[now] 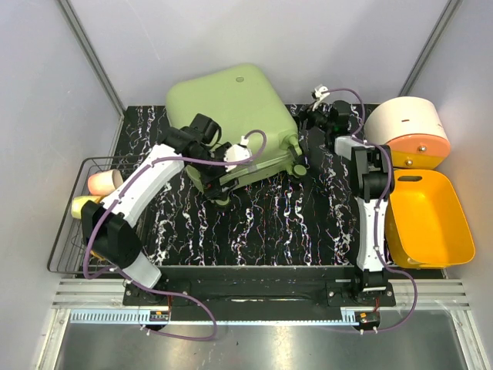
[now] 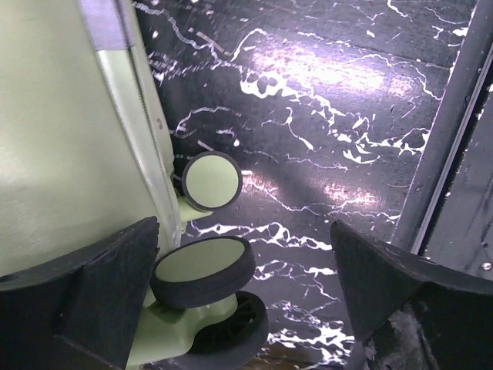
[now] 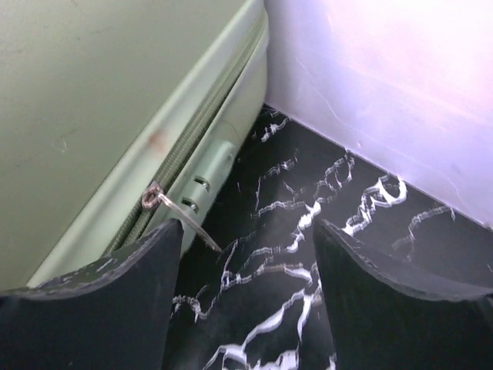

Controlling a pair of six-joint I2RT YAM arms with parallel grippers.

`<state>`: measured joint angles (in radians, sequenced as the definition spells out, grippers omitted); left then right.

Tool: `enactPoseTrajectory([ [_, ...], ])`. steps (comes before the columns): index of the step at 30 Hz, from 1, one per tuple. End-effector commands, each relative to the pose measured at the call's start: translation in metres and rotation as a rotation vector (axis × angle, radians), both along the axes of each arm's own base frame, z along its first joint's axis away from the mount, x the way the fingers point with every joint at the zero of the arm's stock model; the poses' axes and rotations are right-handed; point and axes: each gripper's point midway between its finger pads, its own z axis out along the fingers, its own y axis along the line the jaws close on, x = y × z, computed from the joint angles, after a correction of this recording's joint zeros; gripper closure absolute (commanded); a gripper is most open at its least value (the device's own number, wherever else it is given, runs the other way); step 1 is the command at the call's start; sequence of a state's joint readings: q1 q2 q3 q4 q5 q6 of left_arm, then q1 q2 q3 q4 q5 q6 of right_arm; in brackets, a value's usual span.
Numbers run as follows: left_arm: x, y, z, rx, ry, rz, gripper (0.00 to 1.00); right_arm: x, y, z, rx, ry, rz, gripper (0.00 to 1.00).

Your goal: Open, take out, and arrange the luggage

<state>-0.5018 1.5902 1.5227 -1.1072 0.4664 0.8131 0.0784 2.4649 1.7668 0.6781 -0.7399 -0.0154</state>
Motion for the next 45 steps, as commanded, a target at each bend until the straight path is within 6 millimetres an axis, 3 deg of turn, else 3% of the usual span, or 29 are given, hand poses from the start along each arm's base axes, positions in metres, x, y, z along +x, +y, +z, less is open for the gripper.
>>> enactPoseTrajectory([
  [1, 0.024, 0.03, 0.032, 0.018, -0.048, 0.206, 0.01, -0.016, -0.044, 0.102, -0.063, -0.079, -0.144, 0.21],
  [5, 0.026, 0.021, 0.082, -0.104, -0.114, 0.262, 0.01, -0.043, -0.074, 0.131, -0.114, 0.032, -0.245, 0.14],
  [6, 0.026, 0.021, 0.098, -0.149, -0.151, 0.278, 0.01, -0.054, -0.078, 0.126, -0.129, 0.097, -0.25, 0.12],
  [7, 0.026, 0.022, 0.106, -0.178, -0.166, 0.292, 0.01, -0.068, -0.079, 0.15, -0.133, 0.077, -0.253, 0.12],
  [10, 0.03, 0.033, 0.129, -0.264, -0.197, 0.387, 0.01, -0.108, -0.075, 0.16, -0.142, 0.176, -0.218, 0.11],
  [12, 0.035, 0.051, 0.143, -0.325, -0.2, 0.502, 0.01, -0.147, -0.067, 0.167, -0.115, 0.325, -0.171, 0.06],
  [14, 0.041, 0.065, 0.144, -0.356, -0.186, 0.608, 0.01, -0.166, -0.056, 0.17, -0.117, 0.4, -0.149, 0.05],
  [16, 0.043, 0.075, 0.144, -0.365, -0.181, 0.675, 0.01, -0.191, -0.042, 0.162, -0.161, 0.483, -0.122, 0.04],
  [21, 0.051, 0.097, 0.145, -0.479, -0.087, 0.903, 0.01, -0.225, -0.021, 0.14, -0.31, 0.546, -0.097, 0.02],
  [30, 0.063, 0.138, 0.125, -0.589, 0.032, 1.135, 0.01, -0.246, 0.009, 0.101, -0.416, 0.655, -0.043, 0.0],
  [39, 0.074, 0.153, 0.116, -0.569, 0.022, 1.218, 0.01, -0.236, 0.021, 0.067, -0.499, 0.684, -0.071, 0.0],
  [43, 0.082, 0.159, 0.112, -0.544, 0.007, 1.231, 0.01, -0.237, 0.024, 0.065, -0.499, 0.691, -0.068, 0.09],
  [45, 0.091, 0.166, 0.106, -0.513, -0.016, 1.248, 0.01, -0.241, 0.024, 0.07, -0.484, 0.69, -0.069, 0.26],
])
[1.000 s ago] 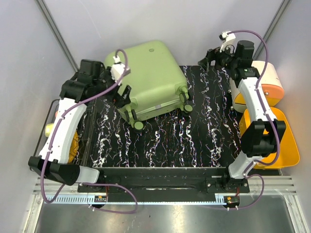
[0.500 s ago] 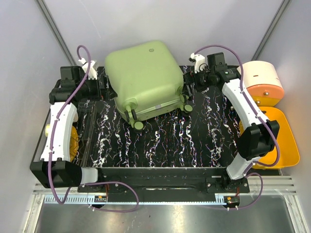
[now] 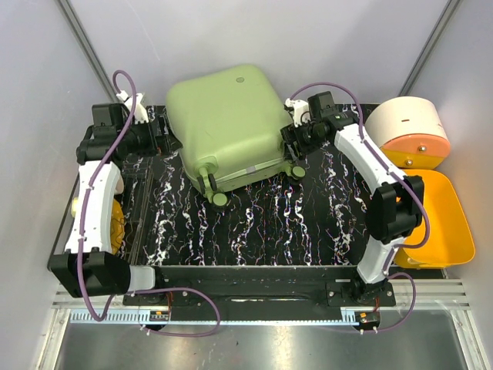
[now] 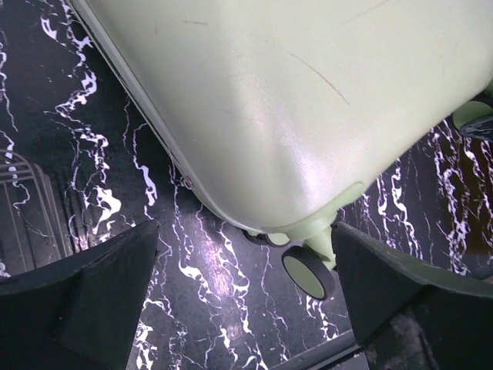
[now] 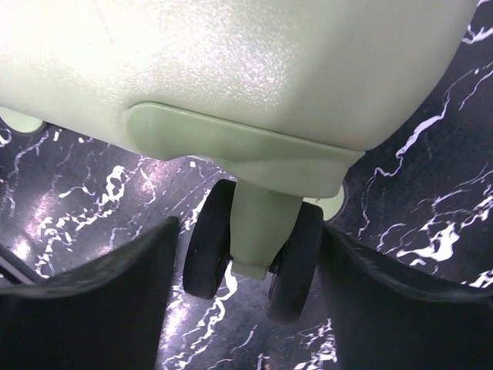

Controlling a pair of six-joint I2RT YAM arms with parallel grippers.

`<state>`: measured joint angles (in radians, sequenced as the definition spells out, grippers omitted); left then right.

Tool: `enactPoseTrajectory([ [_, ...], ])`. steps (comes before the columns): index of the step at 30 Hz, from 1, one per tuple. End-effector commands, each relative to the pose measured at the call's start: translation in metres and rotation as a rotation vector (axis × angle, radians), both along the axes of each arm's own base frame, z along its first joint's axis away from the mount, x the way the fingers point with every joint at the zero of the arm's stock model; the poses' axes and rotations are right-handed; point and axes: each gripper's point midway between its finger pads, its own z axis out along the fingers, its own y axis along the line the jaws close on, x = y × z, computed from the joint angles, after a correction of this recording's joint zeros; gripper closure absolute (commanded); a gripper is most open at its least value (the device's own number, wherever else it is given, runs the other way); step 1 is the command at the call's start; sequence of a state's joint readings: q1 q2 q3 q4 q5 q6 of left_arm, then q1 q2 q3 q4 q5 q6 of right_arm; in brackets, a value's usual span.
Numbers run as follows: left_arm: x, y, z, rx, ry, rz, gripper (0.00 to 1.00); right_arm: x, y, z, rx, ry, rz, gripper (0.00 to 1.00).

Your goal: Open, take out, and arrange the luggage

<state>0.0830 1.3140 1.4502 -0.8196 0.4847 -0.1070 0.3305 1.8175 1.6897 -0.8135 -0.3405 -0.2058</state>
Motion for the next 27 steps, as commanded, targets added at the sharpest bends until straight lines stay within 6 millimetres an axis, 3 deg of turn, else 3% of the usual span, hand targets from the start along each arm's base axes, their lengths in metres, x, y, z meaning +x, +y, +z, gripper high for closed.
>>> enactPoseTrajectory([
  [1, 0.027, 0.018, 0.008, 0.062, -0.06, 0.065, 0.01, -0.006, 0.0, 0.011, 0.004, -0.019, -0.014, 0.36],
  [2, 0.035, 0.02, 0.002, 0.08, -0.052, 0.06, 0.01, -0.01, 0.001, 0.011, 0.015, -0.014, -0.012, 0.6],
  [4, 0.045, 0.02, 0.011, 0.078, -0.077, 0.041, 0.01, -0.02, -0.001, 0.011, 0.021, -0.002, -0.014, 0.85],
  [5, 0.053, 0.02, 0.005, 0.071, -0.062, 0.033, 0.01, -0.023, -0.002, 0.011, 0.019, 0.001, -0.02, 0.98],
  [7, 0.062, 0.015, 0.012, 0.038, -0.074, 0.004, 0.01, -0.034, -0.005, 0.009, 0.023, 0.02, -0.038, 1.0],
  [9, 0.073, 0.01, 0.006, -0.008, -0.054, -0.003, 0.01, -0.047, -0.006, 0.018, 0.045, 0.017, -0.057, 1.0],
  [11, 0.081, 0.006, 0.002, -0.052, -0.042, -0.001, 0.01, -0.064, -0.005, 0.012, 0.05, 0.044, -0.057, 1.0],
  [12, 0.082, 0.002, 0.002, -0.077, -0.041, -0.017, 0.01, -0.076, -0.005, 0.021, 0.072, 0.042, -0.06, 1.0],
  [14, 0.086, -0.004, -0.004, -0.124, -0.027, -0.03, 0.01, -0.108, 0.008, 0.019, 0.121, 0.11, -0.002, 1.0],
  [15, 0.086, -0.008, -0.004, -0.144, -0.025, -0.044, 0.01, -0.129, 0.013, 0.031, 0.155, 0.121, 0.032, 1.0],
  [17, 0.088, -0.011, -0.01, -0.162, -0.02, -0.047, 0.01, -0.17, 0.032, 0.035, 0.199, 0.146, 0.149, 1.0],
  [18, 0.088, -0.011, -0.01, -0.163, -0.023, -0.045, 0.01, -0.183, 0.035, 0.053, 0.235, 0.089, 0.162, 1.0],
  [19, 0.087, -0.012, -0.015, -0.17, -0.013, -0.048, 0.01, -0.192, 0.035, 0.052, 0.246, 0.1, 0.156, 0.89],
  [20, 0.088, -0.012, -0.015, -0.172, -0.019, -0.052, 0.01, -0.203, 0.039, 0.059, 0.286, 0.114, 0.176, 0.37],
  [21, 0.088, -0.014, -0.016, -0.177, -0.019, -0.06, 0.01, -0.21, 0.039, 0.068, 0.318, 0.126, 0.16, 0.15],
  [22, 0.088, -0.015, -0.017, -0.182, -0.015, -0.062, 0.01, -0.213, 0.039, 0.076, 0.332, 0.116, 0.175, 0.01],
  [24, 0.088, -0.018, -0.019, -0.198, -0.006, -0.076, 0.01, -0.213, 0.034, 0.084, 0.307, 0.086, 0.175, 0.0],
  [25, 0.089, -0.018, -0.02, -0.203, -0.003, -0.079, 0.01, -0.206, 0.031, 0.097, 0.295, 0.033, 0.162, 0.0],
  [27, 0.088, -0.024, -0.023, -0.21, 0.004, -0.104, 0.01, -0.192, 0.015, 0.102, 0.224, -0.053, 0.134, 0.01],
])
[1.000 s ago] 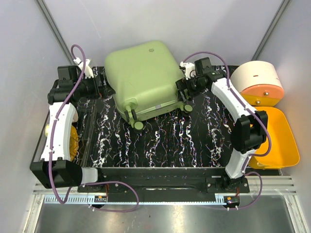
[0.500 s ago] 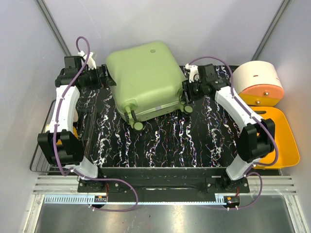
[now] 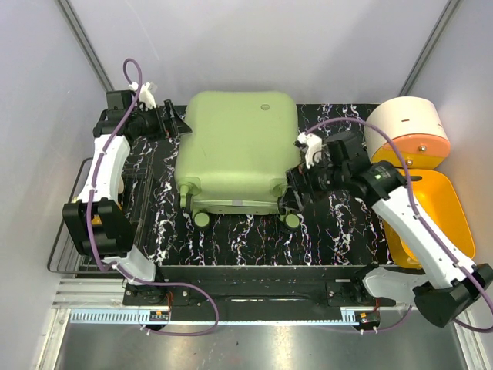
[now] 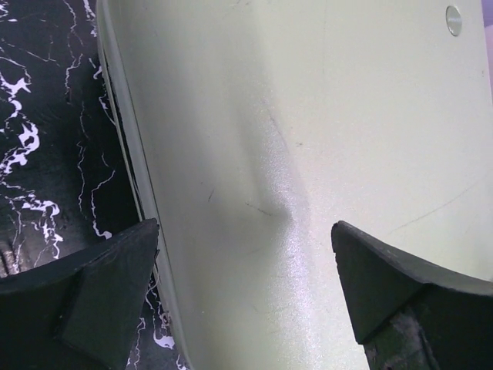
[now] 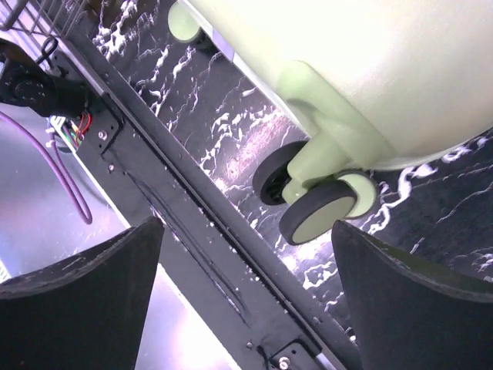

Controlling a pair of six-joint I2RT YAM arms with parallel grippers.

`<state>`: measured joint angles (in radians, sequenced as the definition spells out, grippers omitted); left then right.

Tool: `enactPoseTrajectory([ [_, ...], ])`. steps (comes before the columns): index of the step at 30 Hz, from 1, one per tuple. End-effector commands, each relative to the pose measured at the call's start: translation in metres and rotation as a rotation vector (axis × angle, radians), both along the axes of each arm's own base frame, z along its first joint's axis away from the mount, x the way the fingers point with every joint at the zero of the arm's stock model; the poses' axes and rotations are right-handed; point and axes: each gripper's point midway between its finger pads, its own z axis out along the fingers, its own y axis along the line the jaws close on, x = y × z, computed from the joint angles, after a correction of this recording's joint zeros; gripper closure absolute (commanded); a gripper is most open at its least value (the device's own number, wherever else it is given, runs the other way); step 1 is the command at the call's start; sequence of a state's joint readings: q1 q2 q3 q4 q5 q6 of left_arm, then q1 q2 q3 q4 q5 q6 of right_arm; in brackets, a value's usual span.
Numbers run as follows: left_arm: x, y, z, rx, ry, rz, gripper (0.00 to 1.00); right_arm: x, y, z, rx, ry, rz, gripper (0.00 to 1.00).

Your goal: Open, take out, and arrange the luggage

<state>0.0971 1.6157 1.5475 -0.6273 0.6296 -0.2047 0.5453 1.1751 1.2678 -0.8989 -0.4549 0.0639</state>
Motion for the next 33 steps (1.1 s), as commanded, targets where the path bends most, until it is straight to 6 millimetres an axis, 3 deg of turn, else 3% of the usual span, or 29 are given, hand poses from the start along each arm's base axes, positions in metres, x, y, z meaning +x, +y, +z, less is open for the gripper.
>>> enactPoseTrajectory([
  [1, 0.006, -0.017, 0.006, -0.054, -0.043, -0.069, 0.01, 0.015, -0.016, 0.042, -0.019, -0.172, 0.004, 0.0],
  [3, 0.007, -0.027, 0.0, -0.063, -0.028, -0.107, 0.02, 0.027, -0.041, 0.044, -0.051, -0.219, -0.027, 0.0],
  [6, 0.009, -0.058, -0.008, -0.088, -0.016, -0.217, 0.07, 0.038, -0.069, 0.043, -0.044, -0.264, -0.014, 0.0],
  [8, 0.008, -0.088, -0.027, -0.089, 0.022, -0.312, 0.1, 0.05, -0.095, 0.03, -0.091, -0.272, -0.047, 0.0],
  [10, 0.008, -0.118, -0.028, -0.075, 0.004, -0.411, 0.13, 0.058, -0.111, 0.014, -0.166, -0.305, -0.001, 0.01],
  [11, 0.01, -0.129, -0.046, -0.074, 0.047, -0.443, 0.14, 0.058, -0.114, 0.008, -0.191, -0.309, 0.019, 0.02],
  [13, 0.017, -0.153, -0.04, -0.038, -0.006, -0.527, 0.16, 0.059, -0.121, -0.006, -0.247, -0.338, 0.066, 0.07],
  [14, 0.02, -0.16, -0.06, -0.025, 0.042, -0.548, 0.16, 0.057, -0.121, -0.009, -0.25, -0.343, 0.084, 0.1],
  [15, 0.031, -0.166, -0.045, -0.015, -0.004, -0.555, 0.17, 0.056, -0.121, -0.011, -0.264, -0.374, 0.127, 0.12],
  [17, 0.043, -0.172, -0.054, -0.009, -0.002, -0.575, 0.17, 0.054, -0.119, -0.017, -0.258, -0.402, 0.171, 0.21],
  [18, 0.054, -0.175, -0.031, -0.009, -0.069, -0.579, 0.17, 0.055, -0.118, -0.02, -0.269, -0.435, 0.21, 0.24],
  [20, 0.064, -0.166, -0.019, 0.027, -0.101, -0.566, 0.16, 0.057, -0.117, -0.026, -0.268, -0.464, 0.234, 0.32],
  [22, 0.077, -0.141, 0.025, 0.079, -0.214, -0.493, 0.11, 0.052, -0.11, -0.035, -0.242, -0.482, 0.306, 0.36],
  [24, 0.08, -0.116, 0.052, 0.121, -0.27, -0.414, 0.07, 0.049, -0.105, -0.043, -0.215, -0.485, 0.354, 0.42],
  [25, 0.072, -0.093, 0.083, 0.141, -0.317, -0.355, 0.07, 0.046, -0.099, -0.045, -0.182, -0.482, 0.373, 0.43],
  [27, 0.055, -0.063, 0.095, 0.174, -0.305, -0.283, 0.05, 0.047, -0.093, -0.054, -0.159, -0.461, 0.389, 0.44],
  [28, 0.023, -0.055, 0.122, 0.198, -0.353, -0.282, 0.05, 0.052, -0.089, -0.054, -0.145, -0.473, 0.388, 0.45],
  [29, 0.008, -0.048, 0.095, 0.227, -0.278, -0.276, 0.04, 0.053, -0.086, -0.058, -0.127, -0.443, 0.373, 0.46],
  [30, -0.01, -0.044, 0.091, 0.254, -0.271, -0.276, 0.04, 0.05, -0.078, -0.062, -0.11, -0.431, 0.392, 0.47],
  [31, -0.042, -0.041, 0.11, 0.282, -0.334, -0.279, 0.03, 0.054, -0.071, -0.061, -0.098, -0.448, 0.395, 0.47],
  [32, -0.06, -0.038, 0.078, 0.283, -0.257, -0.292, 0.02, 0.052, -0.062, -0.063, -0.081, -0.428, 0.401, 0.47],
  [33, -0.076, -0.037, 0.073, 0.285, -0.251, -0.302, 0.01, 0.05, -0.057, -0.067, -0.085, -0.425, 0.407, 0.47],
])
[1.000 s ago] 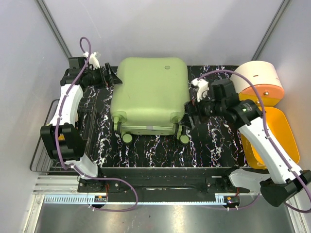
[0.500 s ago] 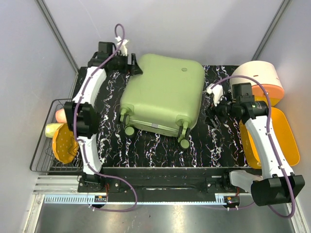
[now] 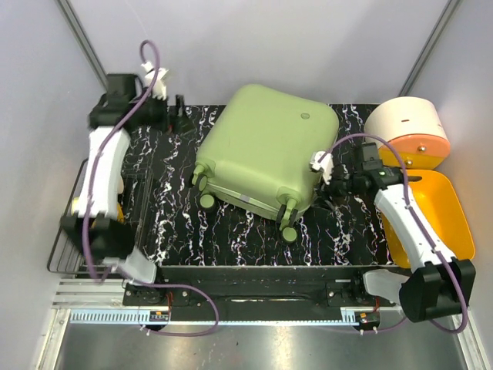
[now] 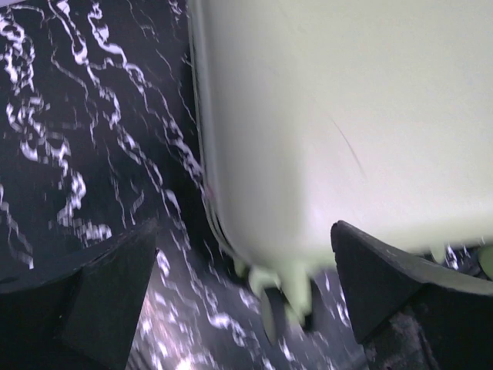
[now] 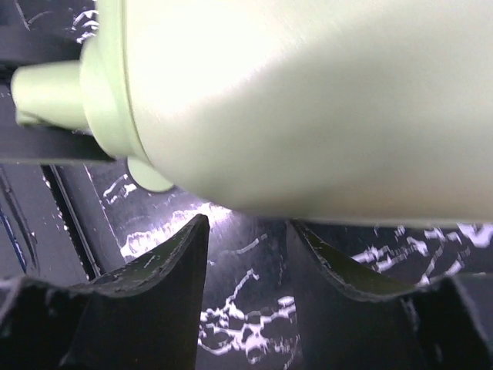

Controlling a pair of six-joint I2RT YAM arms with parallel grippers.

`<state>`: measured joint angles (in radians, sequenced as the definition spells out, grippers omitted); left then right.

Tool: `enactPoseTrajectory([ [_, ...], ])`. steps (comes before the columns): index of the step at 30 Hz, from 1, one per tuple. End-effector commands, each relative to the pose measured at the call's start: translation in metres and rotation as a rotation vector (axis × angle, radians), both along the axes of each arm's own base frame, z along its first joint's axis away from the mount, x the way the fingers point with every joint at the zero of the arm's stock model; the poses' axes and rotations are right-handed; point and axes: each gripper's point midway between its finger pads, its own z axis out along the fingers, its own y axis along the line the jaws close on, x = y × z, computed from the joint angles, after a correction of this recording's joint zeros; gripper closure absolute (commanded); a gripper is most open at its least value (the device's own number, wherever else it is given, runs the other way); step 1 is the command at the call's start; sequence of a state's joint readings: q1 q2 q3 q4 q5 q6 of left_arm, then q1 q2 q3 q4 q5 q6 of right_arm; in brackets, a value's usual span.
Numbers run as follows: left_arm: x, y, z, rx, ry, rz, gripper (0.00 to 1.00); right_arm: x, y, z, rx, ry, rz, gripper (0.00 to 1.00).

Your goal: Open, take out, and arrange the luggage

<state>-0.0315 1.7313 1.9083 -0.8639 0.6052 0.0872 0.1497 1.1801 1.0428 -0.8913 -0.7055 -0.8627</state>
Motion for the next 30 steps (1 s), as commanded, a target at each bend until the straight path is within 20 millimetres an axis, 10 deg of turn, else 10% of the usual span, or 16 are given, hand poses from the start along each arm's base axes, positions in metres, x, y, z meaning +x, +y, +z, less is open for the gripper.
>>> enactPoseTrajectory([
  [1, -0.11, 0.005, 0.026, 0.076, -0.097, -0.057, 0.01, 0.006, 0.052, 0.008, 0.086, -0.077, 0.111, 0.47],
  [7, -0.169, -0.011, -0.01, -0.024, 0.064, -0.115, 0.02, 0.043, 0.112, 0.027, 0.165, -0.188, 0.004, 0.5],
  [15, -0.151, -0.018, -0.017, -0.01, 0.079, -0.155, 0.04, 0.079, 0.17, 0.085, 0.363, -0.053, -0.117, 0.4],
  [20, -0.152, -0.025, -0.02, 0.069, 0.048, -0.23, 0.03, 0.047, 0.135, 0.085, 0.293, -0.041, -0.171, 0.35],
  [30, -0.173, -0.045, -0.036, 0.123, 0.026, -0.293, 0.01, 0.05, 0.083, -0.002, 0.157, -0.009, -0.464, 0.42],
])
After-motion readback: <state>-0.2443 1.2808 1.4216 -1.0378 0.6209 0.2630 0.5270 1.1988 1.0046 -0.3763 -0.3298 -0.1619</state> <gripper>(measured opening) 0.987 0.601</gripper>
